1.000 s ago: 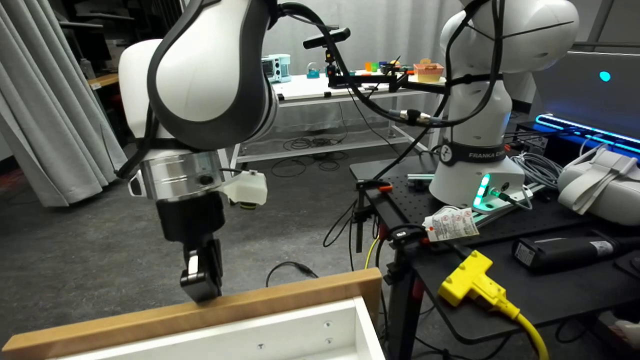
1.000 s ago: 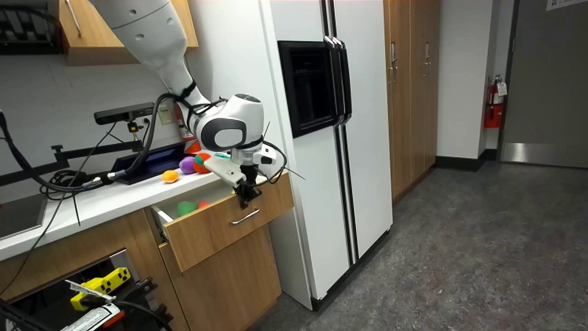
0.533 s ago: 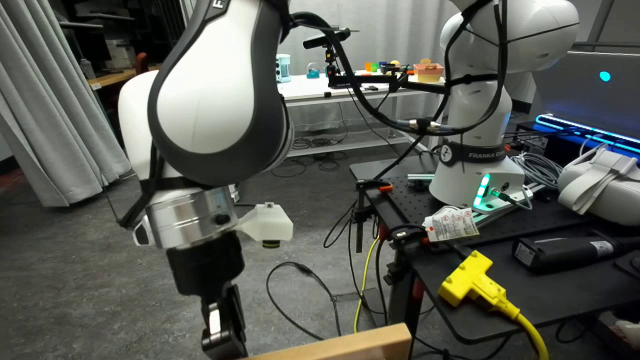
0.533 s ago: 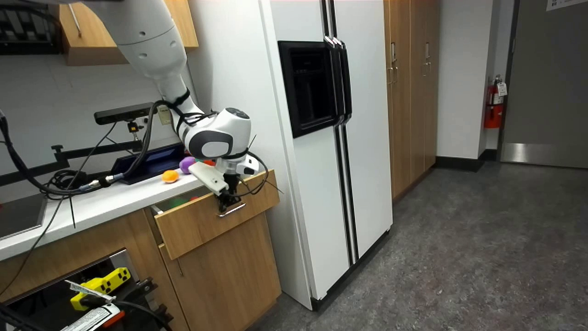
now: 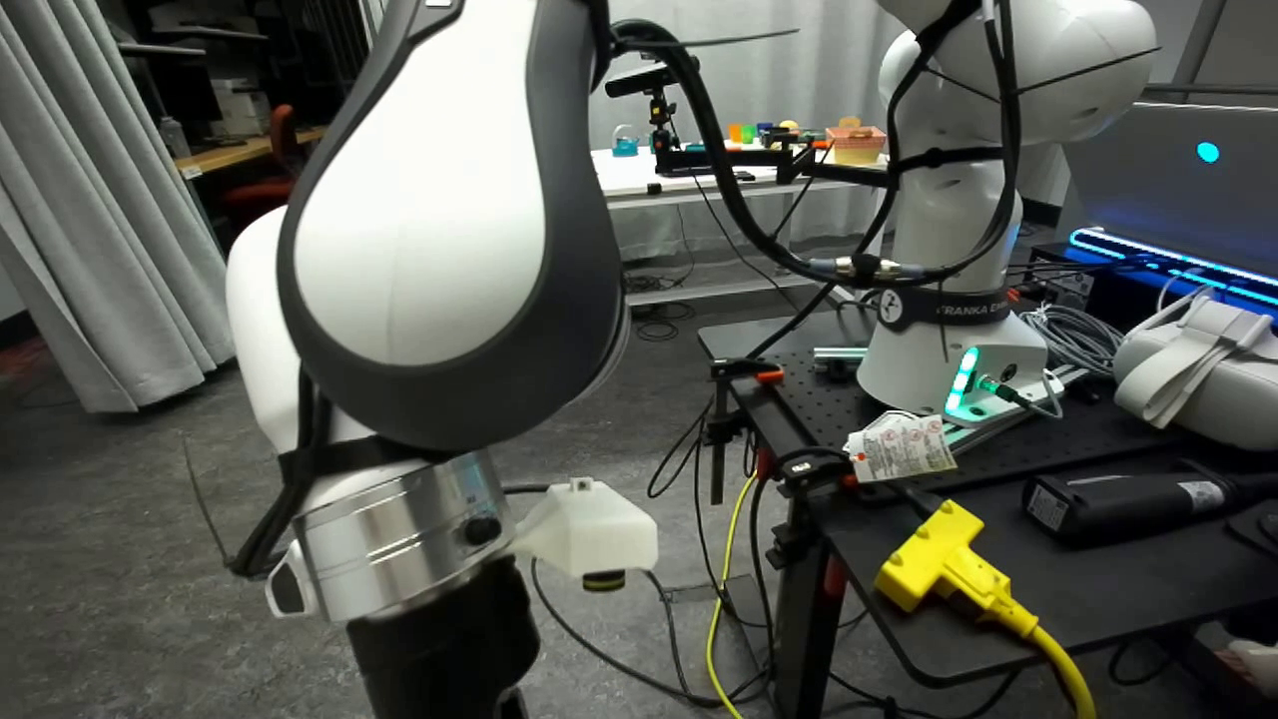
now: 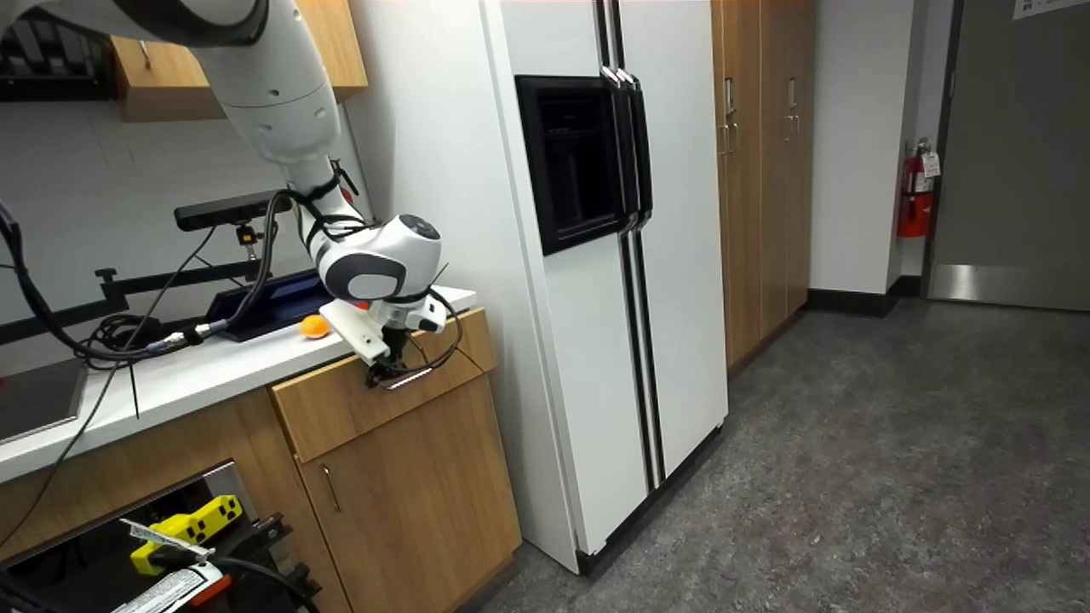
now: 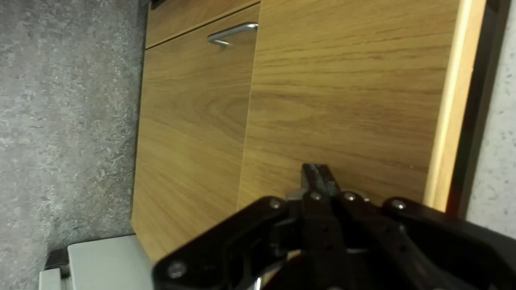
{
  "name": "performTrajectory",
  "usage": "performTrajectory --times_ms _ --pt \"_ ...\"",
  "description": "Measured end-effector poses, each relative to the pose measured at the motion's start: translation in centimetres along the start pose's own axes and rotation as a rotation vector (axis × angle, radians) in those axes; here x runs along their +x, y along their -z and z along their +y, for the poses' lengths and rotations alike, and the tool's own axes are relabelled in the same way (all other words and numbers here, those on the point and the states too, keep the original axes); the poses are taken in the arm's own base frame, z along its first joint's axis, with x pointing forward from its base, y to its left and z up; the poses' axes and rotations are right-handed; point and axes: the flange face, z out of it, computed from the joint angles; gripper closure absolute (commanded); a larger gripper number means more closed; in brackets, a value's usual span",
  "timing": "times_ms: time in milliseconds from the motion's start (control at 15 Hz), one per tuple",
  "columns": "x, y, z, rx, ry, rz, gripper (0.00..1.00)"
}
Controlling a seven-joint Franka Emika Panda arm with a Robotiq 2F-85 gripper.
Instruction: Close the open drawer
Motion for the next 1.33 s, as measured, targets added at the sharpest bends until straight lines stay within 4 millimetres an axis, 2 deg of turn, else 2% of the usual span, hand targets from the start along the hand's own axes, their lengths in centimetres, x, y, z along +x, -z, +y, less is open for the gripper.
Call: performTrajectory --times_ms 267,800,1000,1133,1333 --pt "0.1 -0.5 -2.4 0.081 -0.007 0.001 1.00" --pt "0.3 0.6 -2.2 0.118 0.035 -0.011 1.00" --pt "0.5 2.8 -1.3 0.072 0.079 -0.035 1.00" --pt "0.7 5.3 -1.0 0.030 0.117 -0.042 1.00" --pt "0.7 9.5 -1.6 -0.023 0.189 -0.031 1.00"
